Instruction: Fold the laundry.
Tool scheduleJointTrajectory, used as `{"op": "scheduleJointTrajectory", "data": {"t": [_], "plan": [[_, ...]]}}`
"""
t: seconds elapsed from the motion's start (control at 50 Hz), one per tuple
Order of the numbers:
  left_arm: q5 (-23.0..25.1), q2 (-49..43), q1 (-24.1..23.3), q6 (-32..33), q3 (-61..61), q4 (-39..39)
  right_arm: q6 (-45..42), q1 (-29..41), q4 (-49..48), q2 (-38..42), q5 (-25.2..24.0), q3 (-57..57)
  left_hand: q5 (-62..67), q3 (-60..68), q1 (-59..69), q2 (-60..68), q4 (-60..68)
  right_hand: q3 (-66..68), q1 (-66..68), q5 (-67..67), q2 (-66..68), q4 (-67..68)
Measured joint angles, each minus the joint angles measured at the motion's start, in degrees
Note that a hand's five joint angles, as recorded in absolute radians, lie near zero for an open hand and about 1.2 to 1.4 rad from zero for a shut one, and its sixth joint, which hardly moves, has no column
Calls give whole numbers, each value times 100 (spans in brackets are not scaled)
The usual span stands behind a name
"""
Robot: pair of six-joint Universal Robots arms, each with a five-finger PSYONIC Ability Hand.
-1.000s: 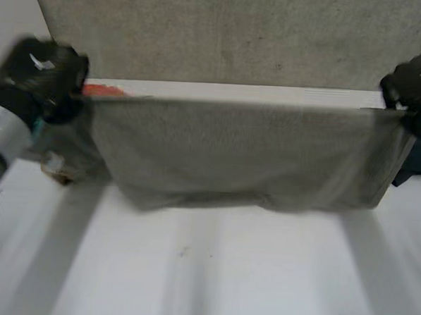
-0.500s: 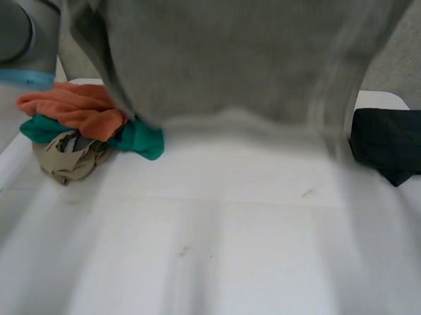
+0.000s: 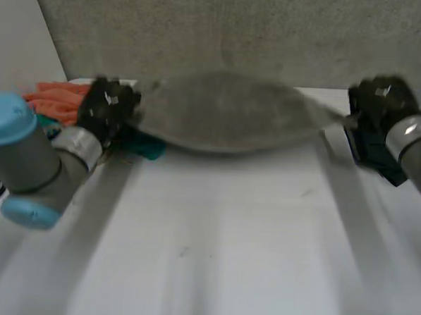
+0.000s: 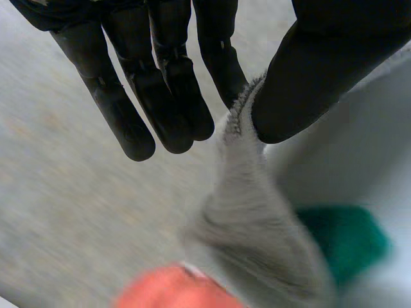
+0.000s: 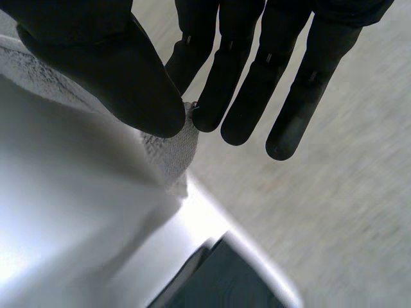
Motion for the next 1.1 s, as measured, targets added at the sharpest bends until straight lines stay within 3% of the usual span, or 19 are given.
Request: {"op": "scheduleJointTrajectory", "data": {"t": [0.16,0.28,0.38,0.46,0.52,0.68,0.84,1.1], "plan": [[13,523,-44,788,-1490,-251,-1308,-377,1008,-188,-33,1027,0,0,0,0,1,0,0,0,0,0],[99,1179,-68,1078,-2255,-462,-1948,-734,1655,-949,-159,1677,0,0,-3,0,1,0,0,0,0,0],[164,1288,-36,1061,-2421,-466,-1954,-885,1688,-1259,-388,2047,0,0,0,0,1,0,0,0,0,0],[178,985,53,1024,-2343,-283,-1571,-922,1420,-1284,-500,2150,-1919,-2120,-2072,-2162,-2131,0,0,0,0,0],[170,694,168,1014,-2258,-73,-1354,-918,1240,-1210,-513,2144,-2941,-3054,-2938,-3098,-3154,0,0,0,0,0],[160,89,606,978,-2006,245,-1098,-907,884,-772,-459,2060,-3230,-3312,-3082,-3376,-3427,0,0,0,0,0],[258,-21,799,530,-2007,206,-1111,-912,856,-664,-441,2034,-3265,-3312,-3082,-3392,-3435,0,0,0,0,0],[840,-84,931,-640,-1691,-53,-1118,-918,809,-664,-440,2065,-2730,-2900,-2657,-2922,-2932,0,0,0,0,0]]}}
